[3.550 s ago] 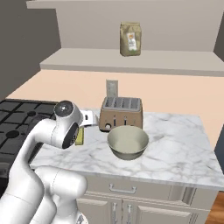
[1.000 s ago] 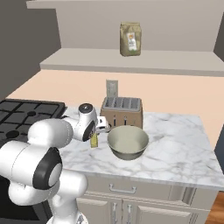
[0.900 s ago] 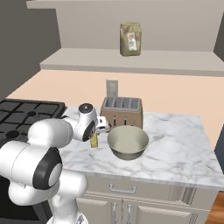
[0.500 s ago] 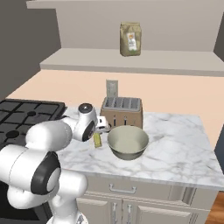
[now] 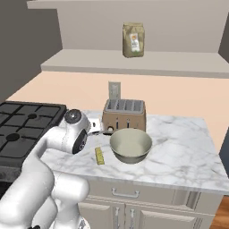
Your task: Pick the egg and butter from the fridge and place them by the bowl for mixing.
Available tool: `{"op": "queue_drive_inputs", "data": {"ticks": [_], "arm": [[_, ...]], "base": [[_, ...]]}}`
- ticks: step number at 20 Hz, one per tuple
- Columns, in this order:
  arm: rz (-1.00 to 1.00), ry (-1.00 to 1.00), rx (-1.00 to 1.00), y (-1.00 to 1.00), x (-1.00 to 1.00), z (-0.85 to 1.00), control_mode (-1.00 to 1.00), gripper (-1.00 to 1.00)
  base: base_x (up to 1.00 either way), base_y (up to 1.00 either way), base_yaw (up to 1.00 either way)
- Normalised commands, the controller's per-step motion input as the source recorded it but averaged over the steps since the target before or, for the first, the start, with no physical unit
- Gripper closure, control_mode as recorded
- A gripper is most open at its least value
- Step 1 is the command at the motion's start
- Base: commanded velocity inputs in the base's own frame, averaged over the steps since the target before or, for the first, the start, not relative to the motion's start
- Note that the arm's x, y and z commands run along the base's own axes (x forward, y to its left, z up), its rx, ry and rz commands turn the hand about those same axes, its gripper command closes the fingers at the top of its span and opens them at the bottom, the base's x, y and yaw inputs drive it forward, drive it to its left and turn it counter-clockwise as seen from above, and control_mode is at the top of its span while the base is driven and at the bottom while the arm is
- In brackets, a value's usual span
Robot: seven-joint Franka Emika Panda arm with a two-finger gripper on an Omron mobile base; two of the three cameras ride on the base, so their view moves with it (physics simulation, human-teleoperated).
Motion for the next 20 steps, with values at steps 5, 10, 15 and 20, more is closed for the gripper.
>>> {"op": "queue_drive_inputs", "data": {"ticks": [5,10,15,20], "arm": [[-0.57,-0.15,0.02,-0.06,-0.98,0.63,-1.0,-1.0],[-0.76,-0.07,0.0,-0.07,-0.75,0.47,-1.0,-1.0],[-0.16,-0.18,0.05,-0.47,-0.92,0.0,-1.0,-1.0],[0.0,0.0,0.0,0.0,0.0,0.0,1.0,-1.0]], "base": [[0.0,0.0,0.0],[0.0,0.0,0.0],[0.0,0.0,0.0],[-0.8,-0.45,-0.6]]}}
